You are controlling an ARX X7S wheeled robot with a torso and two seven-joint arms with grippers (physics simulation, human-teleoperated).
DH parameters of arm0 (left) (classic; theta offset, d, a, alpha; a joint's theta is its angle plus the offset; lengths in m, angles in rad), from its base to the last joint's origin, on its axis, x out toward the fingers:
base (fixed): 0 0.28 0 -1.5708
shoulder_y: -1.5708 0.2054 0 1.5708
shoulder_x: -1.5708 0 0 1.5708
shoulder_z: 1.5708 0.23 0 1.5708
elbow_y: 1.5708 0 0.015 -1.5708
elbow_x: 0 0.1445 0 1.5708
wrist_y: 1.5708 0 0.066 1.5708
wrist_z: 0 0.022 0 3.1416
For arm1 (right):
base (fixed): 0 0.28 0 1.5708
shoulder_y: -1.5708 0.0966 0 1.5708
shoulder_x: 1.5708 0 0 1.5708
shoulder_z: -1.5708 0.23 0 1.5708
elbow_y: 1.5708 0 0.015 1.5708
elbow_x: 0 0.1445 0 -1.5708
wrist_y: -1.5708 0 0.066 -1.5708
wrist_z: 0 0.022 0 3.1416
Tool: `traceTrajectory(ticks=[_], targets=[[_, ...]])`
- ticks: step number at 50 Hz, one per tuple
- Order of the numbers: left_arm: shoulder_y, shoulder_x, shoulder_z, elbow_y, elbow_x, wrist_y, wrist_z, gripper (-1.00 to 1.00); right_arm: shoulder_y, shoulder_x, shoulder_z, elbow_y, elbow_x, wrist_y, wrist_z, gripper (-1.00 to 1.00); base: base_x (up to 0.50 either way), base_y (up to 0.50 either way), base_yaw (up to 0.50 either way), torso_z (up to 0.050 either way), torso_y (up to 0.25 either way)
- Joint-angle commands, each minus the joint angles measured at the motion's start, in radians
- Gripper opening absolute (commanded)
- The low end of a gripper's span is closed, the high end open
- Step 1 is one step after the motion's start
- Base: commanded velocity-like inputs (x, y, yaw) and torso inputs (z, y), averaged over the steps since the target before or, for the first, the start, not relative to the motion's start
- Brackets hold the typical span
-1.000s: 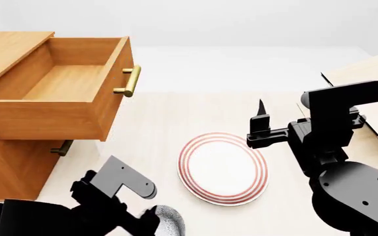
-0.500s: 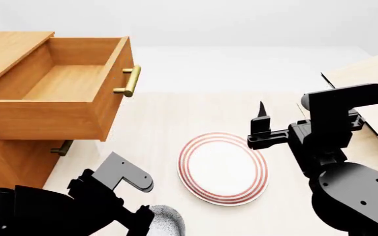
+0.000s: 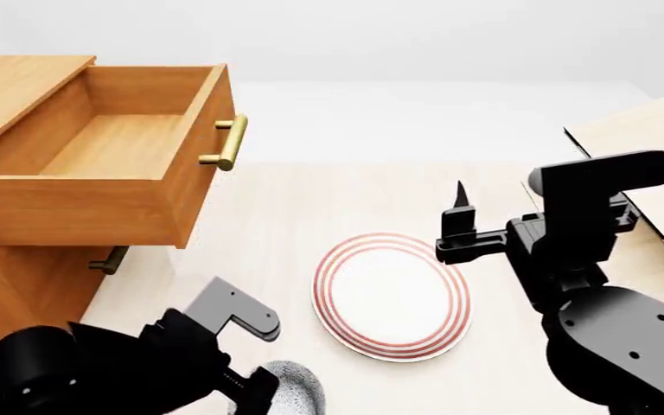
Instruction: Open the top drawer of the cabinet and put the bowl in it.
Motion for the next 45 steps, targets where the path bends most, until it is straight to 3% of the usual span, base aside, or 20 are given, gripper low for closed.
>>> traceTrajectory(ticks=[1, 45], targets=[[0.006, 0.013, 0.048, -0.038, 0.039, 0.028, 0.036, 1.0, -0.003, -0.003, -0.007, 0.01, -0.009, -0.007, -0.005, 1.0, 0.0, 0.0, 0.0, 0.0, 0.0], [0.052, 0.035, 0.161, -0.153, 0.15, 0.155, 0.146, 1.0, -0.011, -0.006, -0.02, 0.033, -0.02, -0.024, -0.013, 1.0, 0.0, 0.0, 0.0, 0.0, 0.0]])
